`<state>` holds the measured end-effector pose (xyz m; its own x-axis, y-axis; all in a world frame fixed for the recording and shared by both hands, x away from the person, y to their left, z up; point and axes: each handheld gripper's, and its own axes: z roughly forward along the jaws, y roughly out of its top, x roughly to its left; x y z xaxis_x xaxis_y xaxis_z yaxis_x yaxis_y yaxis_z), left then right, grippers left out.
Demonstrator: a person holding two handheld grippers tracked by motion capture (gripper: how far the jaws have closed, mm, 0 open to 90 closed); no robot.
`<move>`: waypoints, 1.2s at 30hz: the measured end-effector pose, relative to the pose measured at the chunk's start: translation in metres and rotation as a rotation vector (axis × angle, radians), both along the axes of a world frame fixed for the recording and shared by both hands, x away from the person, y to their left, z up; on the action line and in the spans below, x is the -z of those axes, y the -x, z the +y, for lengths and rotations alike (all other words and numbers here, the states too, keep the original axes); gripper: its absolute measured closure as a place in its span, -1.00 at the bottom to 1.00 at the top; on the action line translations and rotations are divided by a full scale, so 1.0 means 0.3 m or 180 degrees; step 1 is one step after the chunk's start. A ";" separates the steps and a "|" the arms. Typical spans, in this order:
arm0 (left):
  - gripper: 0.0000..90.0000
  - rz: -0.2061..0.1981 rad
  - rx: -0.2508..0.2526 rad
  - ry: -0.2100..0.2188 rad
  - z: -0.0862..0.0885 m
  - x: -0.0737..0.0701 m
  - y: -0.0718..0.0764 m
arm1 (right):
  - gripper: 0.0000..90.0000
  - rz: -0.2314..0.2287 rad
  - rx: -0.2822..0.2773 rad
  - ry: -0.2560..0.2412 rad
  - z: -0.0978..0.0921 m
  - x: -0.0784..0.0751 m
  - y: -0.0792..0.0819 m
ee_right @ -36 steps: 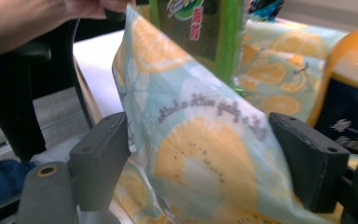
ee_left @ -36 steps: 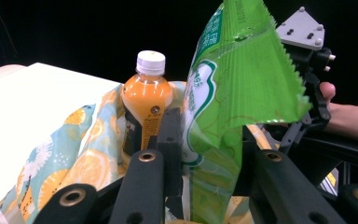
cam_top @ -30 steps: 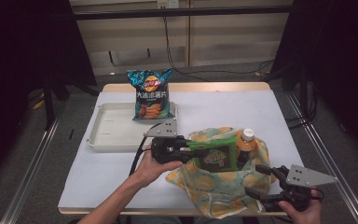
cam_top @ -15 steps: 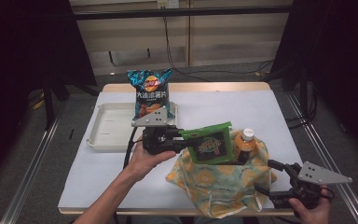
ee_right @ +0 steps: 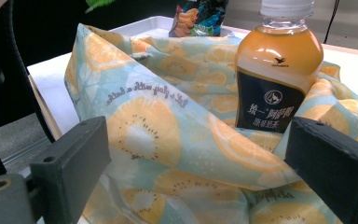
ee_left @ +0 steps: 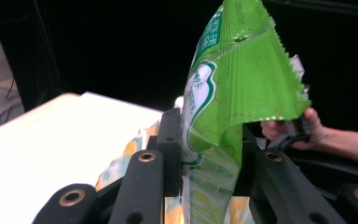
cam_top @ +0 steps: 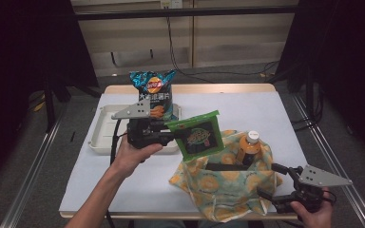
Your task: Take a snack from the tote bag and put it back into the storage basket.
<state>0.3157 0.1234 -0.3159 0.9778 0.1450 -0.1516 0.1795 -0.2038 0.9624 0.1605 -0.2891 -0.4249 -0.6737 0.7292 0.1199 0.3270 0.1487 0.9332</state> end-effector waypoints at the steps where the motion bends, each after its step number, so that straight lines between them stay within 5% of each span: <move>1: 0.61 0.0002 -0.0031 -0.0046 0.008 0.008 -0.004 | -0.89 0.0003 -0.0012 0.0005 0.001 0.001 -0.001; 18: 0.61 0.0042 -0.0277 -0.0257 0.130 0.075 -0.039 | -1.00 -0.0066 -0.0121 -0.0022 0.008 0.012 0.008; 36: 0.61 0.0127 -0.0619 -0.0387 0.317 0.117 -0.081 | -0.98 -0.0105 0.0232 0.0003 -0.025 0.027 0.049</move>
